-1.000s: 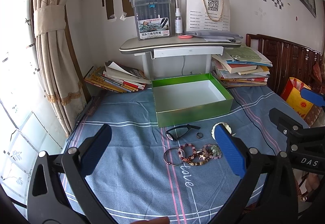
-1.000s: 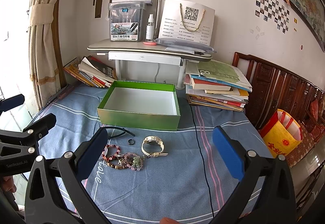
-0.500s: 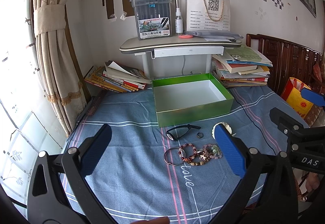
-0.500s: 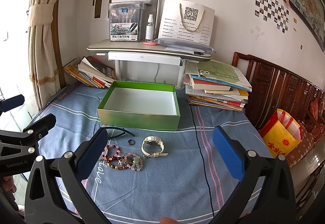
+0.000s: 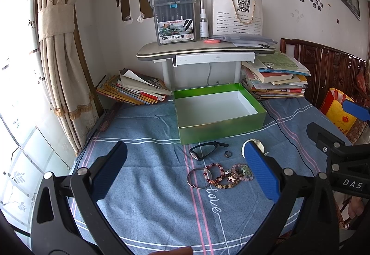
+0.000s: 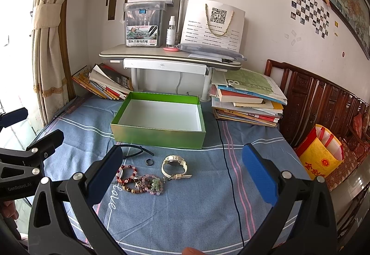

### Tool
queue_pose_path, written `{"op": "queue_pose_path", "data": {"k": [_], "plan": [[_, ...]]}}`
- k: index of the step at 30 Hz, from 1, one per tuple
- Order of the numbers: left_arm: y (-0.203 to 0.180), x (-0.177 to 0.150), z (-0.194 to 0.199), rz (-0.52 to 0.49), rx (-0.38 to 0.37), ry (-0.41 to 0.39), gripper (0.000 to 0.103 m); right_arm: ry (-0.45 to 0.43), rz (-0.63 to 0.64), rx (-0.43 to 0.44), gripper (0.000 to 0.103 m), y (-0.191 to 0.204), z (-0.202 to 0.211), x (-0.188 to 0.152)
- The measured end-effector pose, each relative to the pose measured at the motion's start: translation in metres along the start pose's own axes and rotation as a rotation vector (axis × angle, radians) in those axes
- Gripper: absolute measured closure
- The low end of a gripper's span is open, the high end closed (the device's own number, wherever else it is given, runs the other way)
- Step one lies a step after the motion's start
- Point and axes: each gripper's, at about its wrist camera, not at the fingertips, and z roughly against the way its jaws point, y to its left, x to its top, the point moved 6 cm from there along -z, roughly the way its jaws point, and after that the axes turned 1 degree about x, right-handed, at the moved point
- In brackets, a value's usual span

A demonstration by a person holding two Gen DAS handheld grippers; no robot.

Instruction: Organize jewelry

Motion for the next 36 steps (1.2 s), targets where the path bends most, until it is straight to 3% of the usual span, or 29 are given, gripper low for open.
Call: {"op": "queue_pose_path", "data": {"k": [36], "plan": [[-0.0003,-0.0036,-0.0041,-0.002,-0.001,0.009,0.003,0.002,-0.004,0.001,0.002,0.0002,-0.0012,0.0009]]}}
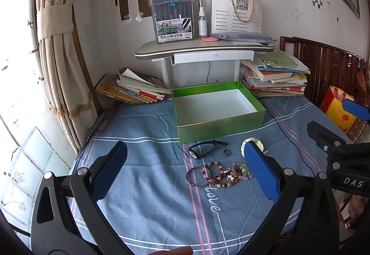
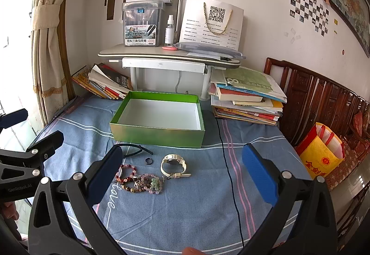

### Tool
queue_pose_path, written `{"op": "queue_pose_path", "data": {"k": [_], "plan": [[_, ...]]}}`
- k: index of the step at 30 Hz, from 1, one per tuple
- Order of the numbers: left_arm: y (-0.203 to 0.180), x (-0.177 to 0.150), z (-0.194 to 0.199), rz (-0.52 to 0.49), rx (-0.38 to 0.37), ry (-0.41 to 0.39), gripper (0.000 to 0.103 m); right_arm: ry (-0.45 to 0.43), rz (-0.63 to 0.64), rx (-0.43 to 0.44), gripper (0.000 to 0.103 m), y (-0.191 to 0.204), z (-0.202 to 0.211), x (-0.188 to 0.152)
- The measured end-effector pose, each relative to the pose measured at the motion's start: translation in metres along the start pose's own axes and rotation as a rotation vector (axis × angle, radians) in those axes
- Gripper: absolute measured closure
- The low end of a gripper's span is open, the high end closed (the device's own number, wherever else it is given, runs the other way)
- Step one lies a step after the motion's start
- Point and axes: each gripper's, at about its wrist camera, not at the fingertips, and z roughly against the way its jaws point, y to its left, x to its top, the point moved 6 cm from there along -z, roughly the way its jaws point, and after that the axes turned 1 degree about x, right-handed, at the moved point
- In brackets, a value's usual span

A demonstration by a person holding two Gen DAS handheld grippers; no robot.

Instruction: Organize jewelry

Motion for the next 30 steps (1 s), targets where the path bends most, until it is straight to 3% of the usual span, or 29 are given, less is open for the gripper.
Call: {"op": "queue_pose_path", "data": {"k": [8,10,14,17,23,26,28,30], "plan": [[0.002,-0.004,-0.007,0.012,-0.005,0.034,0.003,0.027,-0.013,0.001,0.002,-0.004,-0.008,-0.007],[0.005,-0.010,-0.016,0.028,-0.005,0.083,0.003,0.082,-0.032,0.002,0.002,-0.008,-0.019,-0.013],[0.011,-0.028,-0.040,0.080,-0.054,0.224,0.003,0.275,-0.126,0.082,0.002,-0.016,-0.052,-0.043],[0.010,-0.042,-0.053,0.098,-0.092,0.311,0.003,0.319,-0.151,0.109,0.002,-0.016,-0.059,-0.052],[0.012,-0.059,-0.072,0.141,-0.115,0.391,0.003,0.358,-0.125,0.131,0.003,-0.009,-0.069,-0.058],[0.014,-0.066,-0.094,0.160,-0.101,0.458,0.005,0.382,-0.124,0.109,0.016,-0.020,-0.084,-0.057],[0.019,-0.072,-0.114,0.207,-0.090,0.508,0.020,0.415,-0.111,0.083,0.031,-0.028,-0.101,-0.061],[0.023,-0.077,-0.134,0.256,-0.090,0.567,0.025,0.458,-0.106,0.089,0.033,-0.033,-0.124,-0.068]]}}
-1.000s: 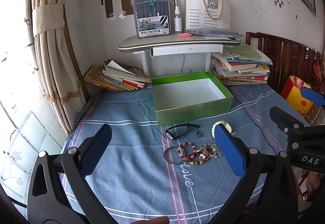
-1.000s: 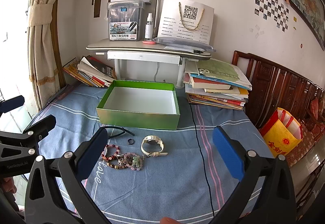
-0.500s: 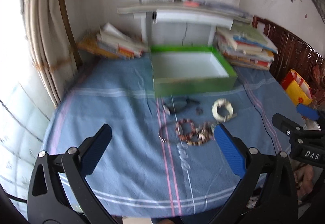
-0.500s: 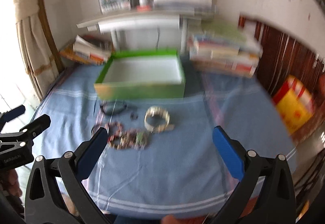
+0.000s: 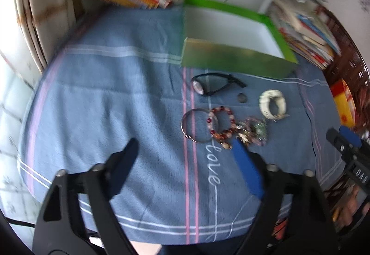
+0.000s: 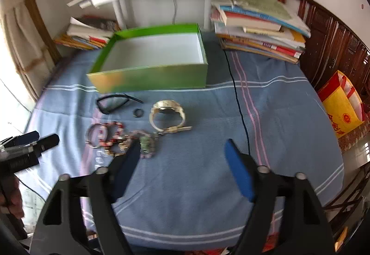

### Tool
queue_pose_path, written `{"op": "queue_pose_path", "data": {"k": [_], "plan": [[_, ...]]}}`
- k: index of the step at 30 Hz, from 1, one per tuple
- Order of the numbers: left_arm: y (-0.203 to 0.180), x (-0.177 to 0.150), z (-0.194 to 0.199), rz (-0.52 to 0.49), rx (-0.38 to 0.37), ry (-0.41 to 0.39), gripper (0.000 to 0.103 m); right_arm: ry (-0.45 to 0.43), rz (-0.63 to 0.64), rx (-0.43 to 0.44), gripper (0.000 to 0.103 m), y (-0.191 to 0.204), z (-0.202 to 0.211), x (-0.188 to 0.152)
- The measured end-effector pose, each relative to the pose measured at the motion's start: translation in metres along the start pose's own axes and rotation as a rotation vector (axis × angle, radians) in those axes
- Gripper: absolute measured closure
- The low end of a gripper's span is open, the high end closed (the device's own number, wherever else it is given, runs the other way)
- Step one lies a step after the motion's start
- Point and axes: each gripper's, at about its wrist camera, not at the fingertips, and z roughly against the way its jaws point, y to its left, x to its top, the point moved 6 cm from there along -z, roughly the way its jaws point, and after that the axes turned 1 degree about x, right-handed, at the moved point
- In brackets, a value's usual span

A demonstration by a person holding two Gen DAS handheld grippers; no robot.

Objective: Organize jewelry
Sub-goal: 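Move the left tool to the black watch while the right tool approaches the white watch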

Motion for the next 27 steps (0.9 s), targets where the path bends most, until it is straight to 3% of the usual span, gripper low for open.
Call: {"op": "queue_pose_path", "data": {"k": [2,5,7,15,20,24,27], "plan": [[0.003,0.011,-0.019,0.050,-0.018,0.048,0.025,0.036,-0.007,0.011,0.033,-0.004,-0.018,0.005],[-0.002,0.030,-0.040,0.074,-0.018,0.060,0.022,0.068,-0.013,0.030,0.033,-0.005,-0.043,0.014],[-0.008,0.044,-0.056,0.057,0.003,0.066,0.014,0.092,-0.005,0.029,0.033,-0.003,-0.060,0.021],[-0.037,0.073,-0.114,0.030,0.015,0.162,0.013,0.160,0.037,0.041,0.020,0.010,-0.098,0.034],[-0.050,0.080,-0.135,-0.018,0.031,0.171,0.013,0.202,0.029,0.049,0.019,0.010,-0.113,0.033],[-0.050,0.087,-0.136,-0.023,0.014,0.136,0.043,0.206,0.035,0.049,0.019,0.010,-0.120,0.038],[-0.044,0.090,-0.134,-0.021,-0.012,0.125,0.055,0.207,0.034,0.048,0.019,0.009,-0.123,0.041]]}}
